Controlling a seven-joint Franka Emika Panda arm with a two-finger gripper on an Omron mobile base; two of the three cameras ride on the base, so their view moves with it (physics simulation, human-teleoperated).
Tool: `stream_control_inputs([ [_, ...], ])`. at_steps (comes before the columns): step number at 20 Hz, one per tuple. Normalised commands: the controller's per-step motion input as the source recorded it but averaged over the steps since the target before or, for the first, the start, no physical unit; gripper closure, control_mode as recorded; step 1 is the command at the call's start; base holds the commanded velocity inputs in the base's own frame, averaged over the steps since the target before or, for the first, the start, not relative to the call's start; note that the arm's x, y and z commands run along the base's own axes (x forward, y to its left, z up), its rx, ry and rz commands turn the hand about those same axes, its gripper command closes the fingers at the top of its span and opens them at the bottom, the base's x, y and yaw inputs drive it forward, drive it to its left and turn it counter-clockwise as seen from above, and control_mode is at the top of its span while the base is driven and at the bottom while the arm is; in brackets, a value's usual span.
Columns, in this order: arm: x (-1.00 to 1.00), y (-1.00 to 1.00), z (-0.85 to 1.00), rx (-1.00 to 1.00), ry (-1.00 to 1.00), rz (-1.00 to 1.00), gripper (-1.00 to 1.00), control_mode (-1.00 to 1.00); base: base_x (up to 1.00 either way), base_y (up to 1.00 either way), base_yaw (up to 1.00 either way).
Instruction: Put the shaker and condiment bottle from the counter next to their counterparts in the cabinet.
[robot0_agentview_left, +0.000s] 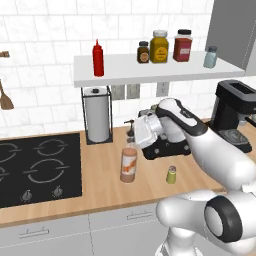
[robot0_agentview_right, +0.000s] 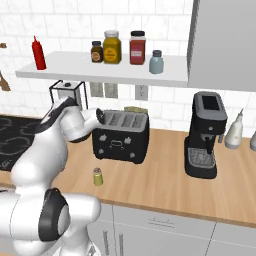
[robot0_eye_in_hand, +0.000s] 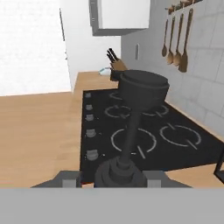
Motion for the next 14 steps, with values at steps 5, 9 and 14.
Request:
stream_control_inputs([
  [5, -0.53, 0.13, 1.0, 0.09, -0.07, -0.12, 1.0, -1.0, 0.0, 0.0, 0.0],
  [9, -0.63, 0.13, 1.0, 0.0, -0.01, -0.1, 1.0, -1.0, 0.0, 0.0, 0.0],
  [14, -0.73, -0.04, 1.0, -0.15, 0.01, -0.1, 1.0, -1.0, 0.0, 0.0, 0.0],
])
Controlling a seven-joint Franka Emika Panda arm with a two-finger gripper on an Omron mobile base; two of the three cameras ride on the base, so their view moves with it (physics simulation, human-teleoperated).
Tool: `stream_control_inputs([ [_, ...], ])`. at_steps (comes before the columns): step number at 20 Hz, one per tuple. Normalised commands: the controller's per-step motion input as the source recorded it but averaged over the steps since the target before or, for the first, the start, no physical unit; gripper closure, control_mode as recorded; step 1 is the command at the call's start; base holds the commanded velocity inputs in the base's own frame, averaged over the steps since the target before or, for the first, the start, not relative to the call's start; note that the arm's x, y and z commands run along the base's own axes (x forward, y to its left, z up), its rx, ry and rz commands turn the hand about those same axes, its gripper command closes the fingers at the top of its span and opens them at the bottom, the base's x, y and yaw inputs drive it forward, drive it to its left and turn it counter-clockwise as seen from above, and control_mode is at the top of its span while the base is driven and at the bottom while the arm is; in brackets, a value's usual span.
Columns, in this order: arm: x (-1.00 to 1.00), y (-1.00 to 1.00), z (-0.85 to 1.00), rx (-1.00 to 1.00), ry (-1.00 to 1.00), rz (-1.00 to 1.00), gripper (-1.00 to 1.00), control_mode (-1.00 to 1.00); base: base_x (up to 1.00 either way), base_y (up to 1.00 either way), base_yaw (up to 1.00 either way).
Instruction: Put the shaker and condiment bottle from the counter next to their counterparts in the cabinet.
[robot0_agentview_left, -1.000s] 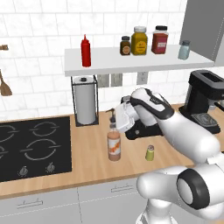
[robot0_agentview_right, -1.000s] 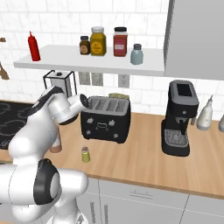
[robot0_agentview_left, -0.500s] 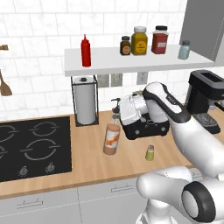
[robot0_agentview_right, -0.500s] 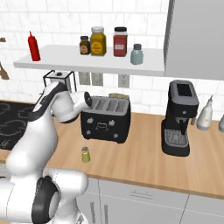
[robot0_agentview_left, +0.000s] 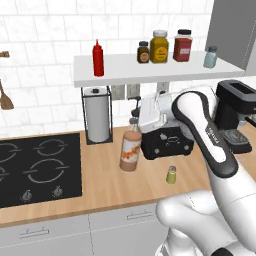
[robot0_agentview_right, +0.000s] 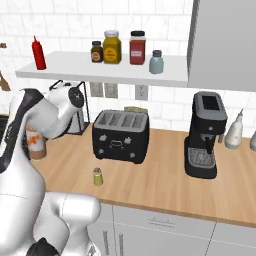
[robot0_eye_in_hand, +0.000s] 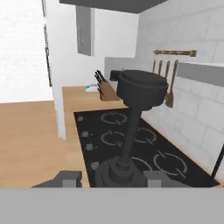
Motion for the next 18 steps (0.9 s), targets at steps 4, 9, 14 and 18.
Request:
stream_control_inputs([
  [4, -0.41, -0.38, 1.0, -0.24, 0.05, -0.09, 1.0, -1.0, 0.0, 0.0, 0.0],
  [9, -0.04, -0.6, 1.0, -0.24, 0.06, -0.07, 1.0, -1.0, 0.0, 0.0, 0.0],
  [14, 0.12, -0.31, 1.0, -0.02, 0.02, 0.0, 1.0, -1.0, 0.0, 0.0, 0.0],
  [18, 0.43, 0.0, 0.93, 0.14, -0.17, 0.0, 1.0, -1.0, 0.0, 0.0, 0.0],
])
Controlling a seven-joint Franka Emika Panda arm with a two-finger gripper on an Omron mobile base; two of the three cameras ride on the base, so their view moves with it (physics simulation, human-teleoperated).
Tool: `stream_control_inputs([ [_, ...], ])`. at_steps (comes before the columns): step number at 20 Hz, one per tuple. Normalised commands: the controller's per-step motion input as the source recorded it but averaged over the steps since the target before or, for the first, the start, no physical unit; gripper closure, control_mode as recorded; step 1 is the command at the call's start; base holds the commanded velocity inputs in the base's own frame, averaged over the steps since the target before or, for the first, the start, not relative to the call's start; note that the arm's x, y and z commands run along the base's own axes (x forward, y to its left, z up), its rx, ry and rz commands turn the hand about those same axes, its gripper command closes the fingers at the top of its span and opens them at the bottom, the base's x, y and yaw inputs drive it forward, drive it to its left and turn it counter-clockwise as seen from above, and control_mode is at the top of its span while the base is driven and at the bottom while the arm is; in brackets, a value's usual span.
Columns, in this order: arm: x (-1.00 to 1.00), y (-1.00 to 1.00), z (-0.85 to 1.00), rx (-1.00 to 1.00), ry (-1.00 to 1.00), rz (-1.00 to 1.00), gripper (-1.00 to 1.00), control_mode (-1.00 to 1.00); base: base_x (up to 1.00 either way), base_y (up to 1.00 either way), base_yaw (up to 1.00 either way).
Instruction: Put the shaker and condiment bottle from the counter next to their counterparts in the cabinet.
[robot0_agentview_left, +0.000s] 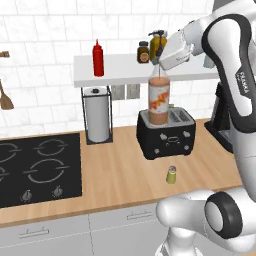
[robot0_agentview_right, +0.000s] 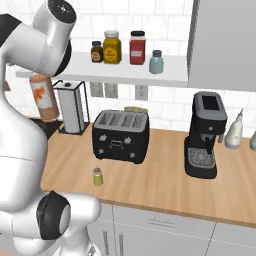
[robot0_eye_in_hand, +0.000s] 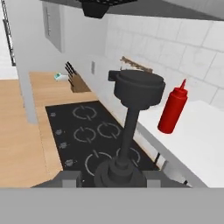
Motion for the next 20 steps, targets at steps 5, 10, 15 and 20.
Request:
stream_control_inputs([
  [5, 0.08, 0.03, 0.02, 0.0, 0.0, 0.0, 1.0, -1.0, 0.0, 0.0, 0.0],
  [10, 0.27, 0.08, 0.78, 0.08, -0.02, -0.04, 1.0, -1.0, 0.0, 0.0, 0.0],
  [15, 0.45, 0.01, 0.39, 0.05, -0.04, -0.09, 1.0, -1.0, 0.0, 0.0, 0.0],
  [20, 0.62, 0.09, 0.0, 0.01, -0.08, -0.04, 1.0, -1.0, 0.0, 0.0, 0.0],
])
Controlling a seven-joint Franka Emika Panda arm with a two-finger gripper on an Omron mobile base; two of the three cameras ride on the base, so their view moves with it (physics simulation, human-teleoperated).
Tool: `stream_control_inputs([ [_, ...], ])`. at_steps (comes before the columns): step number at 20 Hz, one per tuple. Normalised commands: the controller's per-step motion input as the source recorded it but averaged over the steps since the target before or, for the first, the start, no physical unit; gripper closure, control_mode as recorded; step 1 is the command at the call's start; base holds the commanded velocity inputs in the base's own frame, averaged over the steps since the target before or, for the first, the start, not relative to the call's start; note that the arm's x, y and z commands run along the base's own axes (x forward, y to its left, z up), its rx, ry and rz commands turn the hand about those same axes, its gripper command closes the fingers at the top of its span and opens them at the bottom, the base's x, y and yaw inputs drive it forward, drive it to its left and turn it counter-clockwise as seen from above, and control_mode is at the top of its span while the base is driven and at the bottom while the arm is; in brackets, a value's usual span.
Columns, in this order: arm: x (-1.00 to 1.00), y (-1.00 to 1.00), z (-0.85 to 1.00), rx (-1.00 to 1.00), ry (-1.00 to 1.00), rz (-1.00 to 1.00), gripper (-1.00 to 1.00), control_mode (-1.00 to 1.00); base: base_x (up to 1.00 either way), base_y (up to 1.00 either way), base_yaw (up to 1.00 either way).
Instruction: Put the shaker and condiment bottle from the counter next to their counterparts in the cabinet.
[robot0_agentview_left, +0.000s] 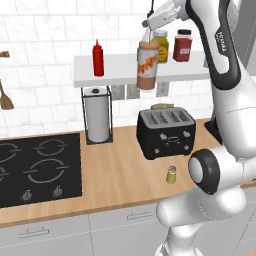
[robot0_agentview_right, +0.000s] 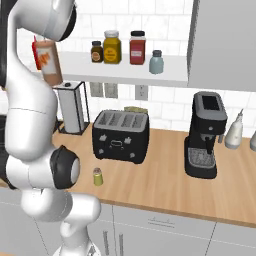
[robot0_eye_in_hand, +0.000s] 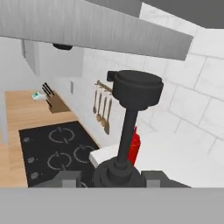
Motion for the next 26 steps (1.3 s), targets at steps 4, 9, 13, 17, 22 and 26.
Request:
stream_control_inputs([
  [4, 0.74, 0.22, 0.0, 0.03, -0.07, -0.05, 1.0, -1.0, 0.0, 0.0, 0.0],
  [9, 0.63, 0.18, 0.09, 0.08, -0.07, -0.08, 1.0, -1.0, 0.0, 0.0, 0.0],
  [13, 0.55, 0.12, 0.09, 0.06, -0.05, -0.11, 1.0, -1.0, 0.0, 0.0, 0.0],
  [17, 0.51, 0.24, 0.0, 0.04, -0.05, -0.06, 1.0, -1.0, 0.0, 0.0, 0.0],
  [22, 0.59, 0.22, 0.0, 0.02, -0.01, 0.0, 1.0, -1.0, 0.0, 0.0, 0.0],
  [26, 0.68, 0.12, 0.0, 0.0, 0.0, 0.0, 1.0, -1.0, 0.0, 0.0, 0.0],
])
